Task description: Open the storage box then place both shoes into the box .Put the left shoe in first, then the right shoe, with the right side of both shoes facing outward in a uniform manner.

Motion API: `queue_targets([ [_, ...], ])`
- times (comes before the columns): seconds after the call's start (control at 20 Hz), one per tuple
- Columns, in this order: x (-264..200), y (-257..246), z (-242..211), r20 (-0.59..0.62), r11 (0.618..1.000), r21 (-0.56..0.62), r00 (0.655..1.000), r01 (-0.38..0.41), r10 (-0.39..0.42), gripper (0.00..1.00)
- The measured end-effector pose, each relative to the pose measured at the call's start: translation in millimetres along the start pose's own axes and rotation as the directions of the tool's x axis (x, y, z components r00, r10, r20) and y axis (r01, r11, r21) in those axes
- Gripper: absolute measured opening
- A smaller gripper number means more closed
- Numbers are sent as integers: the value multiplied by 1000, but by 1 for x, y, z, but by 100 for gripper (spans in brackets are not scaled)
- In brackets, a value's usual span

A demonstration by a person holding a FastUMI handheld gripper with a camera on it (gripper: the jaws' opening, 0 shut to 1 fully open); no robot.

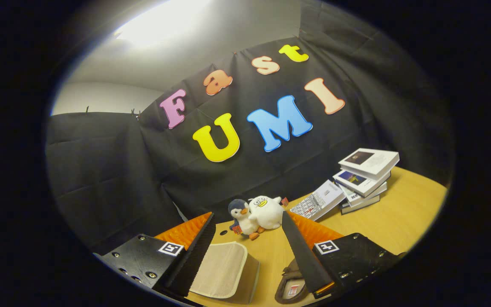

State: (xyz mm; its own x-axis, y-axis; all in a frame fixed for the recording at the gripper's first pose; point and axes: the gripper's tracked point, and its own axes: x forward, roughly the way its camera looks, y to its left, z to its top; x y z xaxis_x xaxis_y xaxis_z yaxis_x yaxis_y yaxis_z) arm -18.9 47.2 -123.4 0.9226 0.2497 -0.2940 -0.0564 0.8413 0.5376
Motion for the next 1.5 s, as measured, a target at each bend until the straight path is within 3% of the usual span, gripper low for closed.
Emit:
queue_targets([
  [0.2, 2, -4, -35, -94, 993, 116, 995, -13, 24, 96],
  [0.5, 8, -1, -91, -234, 949, 314, 966, -31, 109, 97],
  [0.7, 10, 9, -133, -326, 889, 457, 926, -23, 191, 97],
  [0.9, 11, 11, -167, -393, 861, 509, 895, 20, 211, 97],
  [1.45, 20, 35, -225, -465, 696, 710, 814, 109, 347, 97],
  [1.5, 22, 36, -227, -466, 689, 716, 812, 114, 350, 93],
])
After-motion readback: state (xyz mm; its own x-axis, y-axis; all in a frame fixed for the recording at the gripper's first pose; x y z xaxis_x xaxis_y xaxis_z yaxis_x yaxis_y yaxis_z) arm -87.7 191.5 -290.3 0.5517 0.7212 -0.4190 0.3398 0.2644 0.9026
